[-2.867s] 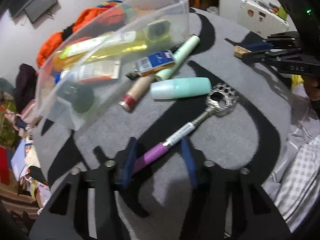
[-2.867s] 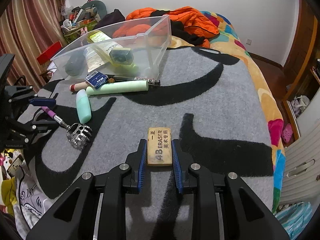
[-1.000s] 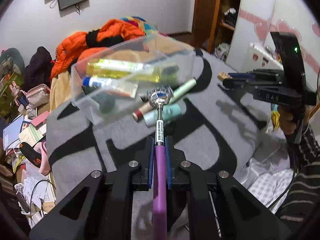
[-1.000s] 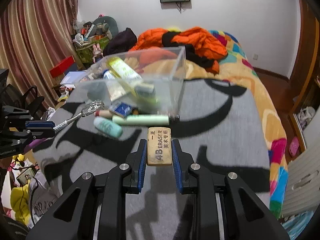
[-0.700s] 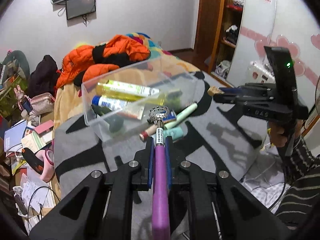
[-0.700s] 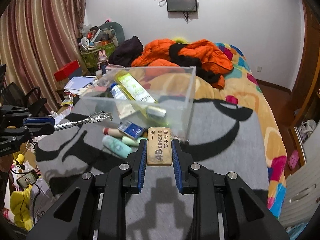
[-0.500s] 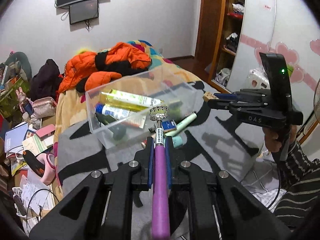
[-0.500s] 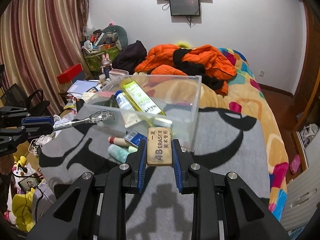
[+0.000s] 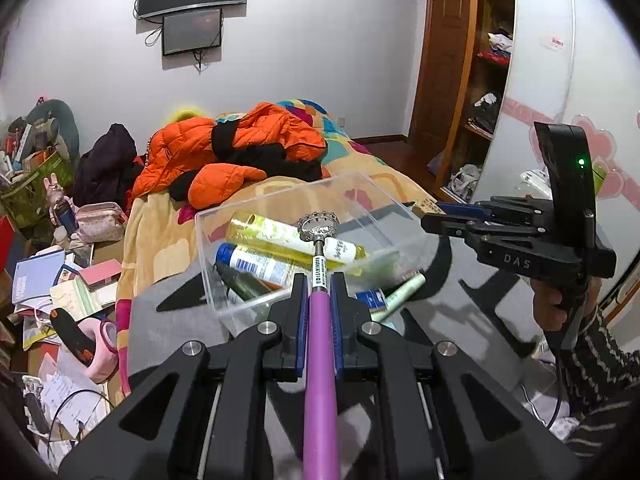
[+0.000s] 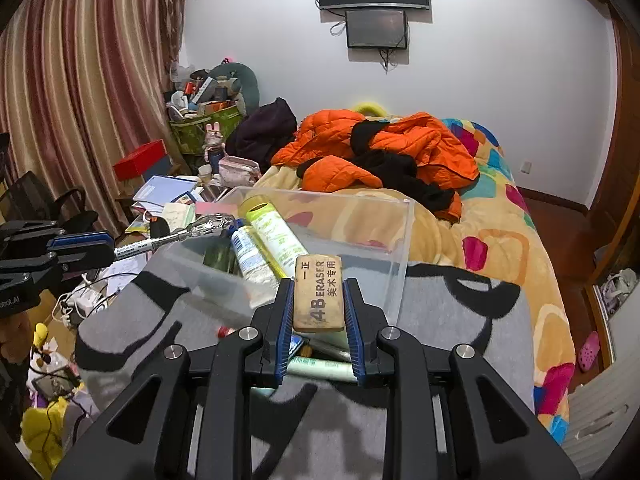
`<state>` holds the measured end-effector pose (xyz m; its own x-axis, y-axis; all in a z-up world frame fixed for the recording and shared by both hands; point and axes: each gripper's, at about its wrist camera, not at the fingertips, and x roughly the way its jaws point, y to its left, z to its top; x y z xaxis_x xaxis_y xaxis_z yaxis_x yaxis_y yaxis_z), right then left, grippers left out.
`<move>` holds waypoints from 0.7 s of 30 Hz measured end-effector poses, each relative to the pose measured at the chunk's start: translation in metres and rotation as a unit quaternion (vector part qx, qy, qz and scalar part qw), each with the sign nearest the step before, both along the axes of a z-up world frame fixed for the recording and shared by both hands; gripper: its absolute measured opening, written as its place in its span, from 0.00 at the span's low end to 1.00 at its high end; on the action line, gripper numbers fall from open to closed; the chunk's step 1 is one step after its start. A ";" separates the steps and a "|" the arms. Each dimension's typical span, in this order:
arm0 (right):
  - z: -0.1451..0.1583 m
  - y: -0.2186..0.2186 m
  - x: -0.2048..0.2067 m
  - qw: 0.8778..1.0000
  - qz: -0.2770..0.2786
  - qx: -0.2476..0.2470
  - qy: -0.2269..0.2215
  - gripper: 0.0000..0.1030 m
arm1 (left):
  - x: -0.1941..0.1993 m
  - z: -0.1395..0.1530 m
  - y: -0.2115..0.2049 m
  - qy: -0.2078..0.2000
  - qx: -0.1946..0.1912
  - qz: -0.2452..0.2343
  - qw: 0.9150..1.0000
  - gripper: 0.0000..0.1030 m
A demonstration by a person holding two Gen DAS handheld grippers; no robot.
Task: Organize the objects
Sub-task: 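Carry the back scratcher with the left gripper while the right carries the eraser over the box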
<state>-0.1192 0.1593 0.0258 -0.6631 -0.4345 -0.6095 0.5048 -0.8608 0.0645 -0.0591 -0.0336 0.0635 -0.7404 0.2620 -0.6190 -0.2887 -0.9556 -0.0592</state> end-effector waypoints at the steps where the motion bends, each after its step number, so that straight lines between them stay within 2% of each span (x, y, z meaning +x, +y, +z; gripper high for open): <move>1: -0.001 -0.002 -0.004 1.000 -0.001 0.001 -0.002 0.21 | -0.003 0.000 0.000 0.000 0.000 -0.001 1.000 0.10; 4: -0.005 -0.007 -0.017 1.000 0.005 0.000 -0.014 0.21 | -0.017 -0.003 0.003 -0.004 0.001 -0.008 1.000 0.10; 15: -0.020 -0.022 -0.053 0.999 -0.003 0.036 -0.034 0.21 | -0.067 -0.024 0.027 -0.014 -0.044 -0.035 0.998 0.10; 21: -0.037 -0.028 -0.071 0.997 -0.009 0.052 -0.054 0.21 | -0.096 -0.042 0.037 -0.036 -0.062 -0.048 0.996 0.10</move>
